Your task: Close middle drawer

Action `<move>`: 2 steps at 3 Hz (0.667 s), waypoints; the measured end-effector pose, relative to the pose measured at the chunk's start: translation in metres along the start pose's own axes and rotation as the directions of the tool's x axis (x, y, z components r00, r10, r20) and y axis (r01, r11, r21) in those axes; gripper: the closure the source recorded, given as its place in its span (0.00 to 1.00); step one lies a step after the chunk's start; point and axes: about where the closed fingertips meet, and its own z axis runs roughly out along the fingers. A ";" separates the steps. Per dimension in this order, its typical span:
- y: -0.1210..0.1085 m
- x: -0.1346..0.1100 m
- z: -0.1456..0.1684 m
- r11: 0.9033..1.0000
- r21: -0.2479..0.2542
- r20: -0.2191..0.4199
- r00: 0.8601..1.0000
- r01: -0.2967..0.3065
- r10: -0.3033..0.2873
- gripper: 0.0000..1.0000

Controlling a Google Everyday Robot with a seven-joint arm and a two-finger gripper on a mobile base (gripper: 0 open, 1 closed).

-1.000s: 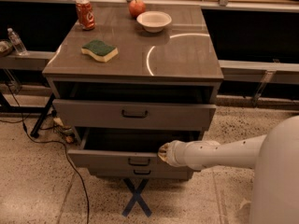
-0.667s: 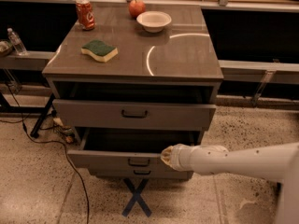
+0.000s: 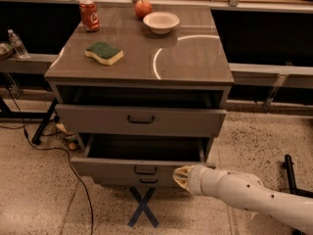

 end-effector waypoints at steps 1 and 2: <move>0.000 0.002 0.000 1.000 0.003 -0.003 1.000 -0.003 0.003 1.00; -0.007 0.012 0.006 0.998 0.053 -0.033 0.999 -0.026 0.028 1.00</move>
Offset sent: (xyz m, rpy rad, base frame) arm 0.0141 0.0018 -0.0233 -0.0251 -0.0316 -0.1204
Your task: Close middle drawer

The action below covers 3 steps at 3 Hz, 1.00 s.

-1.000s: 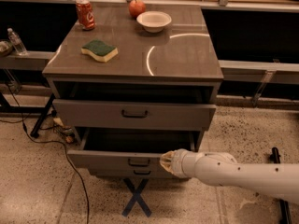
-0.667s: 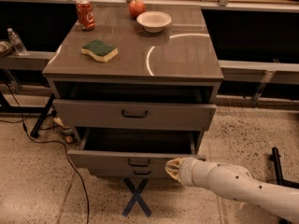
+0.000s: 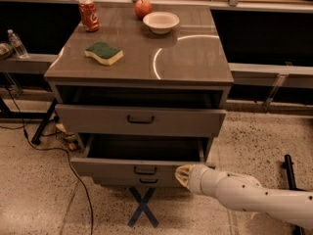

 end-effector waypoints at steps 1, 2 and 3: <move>-0.022 0.026 0.021 0.998 0.062 -0.085 0.996 0.021 -0.016 1.00; -0.024 0.047 0.048 0.998 0.038 -0.173 0.984 0.051 -0.044 1.00; -0.025 0.047 0.048 0.998 0.037 -0.173 0.984 0.050 -0.043 1.00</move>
Offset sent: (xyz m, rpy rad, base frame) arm 0.0587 -0.0232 -0.0732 -0.2581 0.0136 -0.0820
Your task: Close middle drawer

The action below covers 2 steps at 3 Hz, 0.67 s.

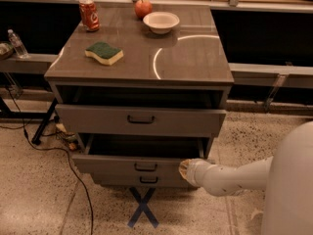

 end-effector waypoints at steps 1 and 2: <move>-0.007 0.009 -0.016 1.000 0.009 0.010 1.000 0.011 -0.012 1.00; -0.011 0.012 -0.022 1.000 0.017 0.028 0.999 0.025 -0.026 1.00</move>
Offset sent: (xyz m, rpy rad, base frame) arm -0.0005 -0.0294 0.0200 0.0190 -0.0521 0.0469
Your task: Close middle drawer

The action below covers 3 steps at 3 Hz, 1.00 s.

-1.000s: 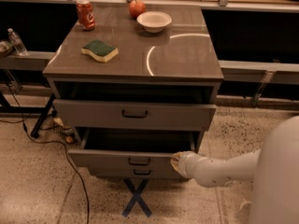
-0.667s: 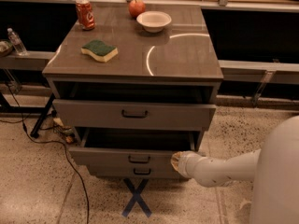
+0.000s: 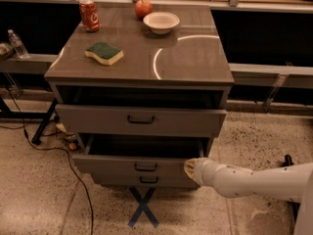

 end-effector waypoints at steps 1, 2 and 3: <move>0.005 0.006 0.019 1.000 -0.016 0.009 1.000 0.023 -0.023 1.00; 0.001 0.000 0.030 1.000 -0.003 0.032 0.999 0.023 -0.023 1.00; -0.010 -0.012 0.043 0.999 0.026 0.070 0.997 0.019 -0.021 1.00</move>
Offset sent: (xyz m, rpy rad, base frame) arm 0.0070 -0.0010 -0.0265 -0.0217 0.0141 0.0338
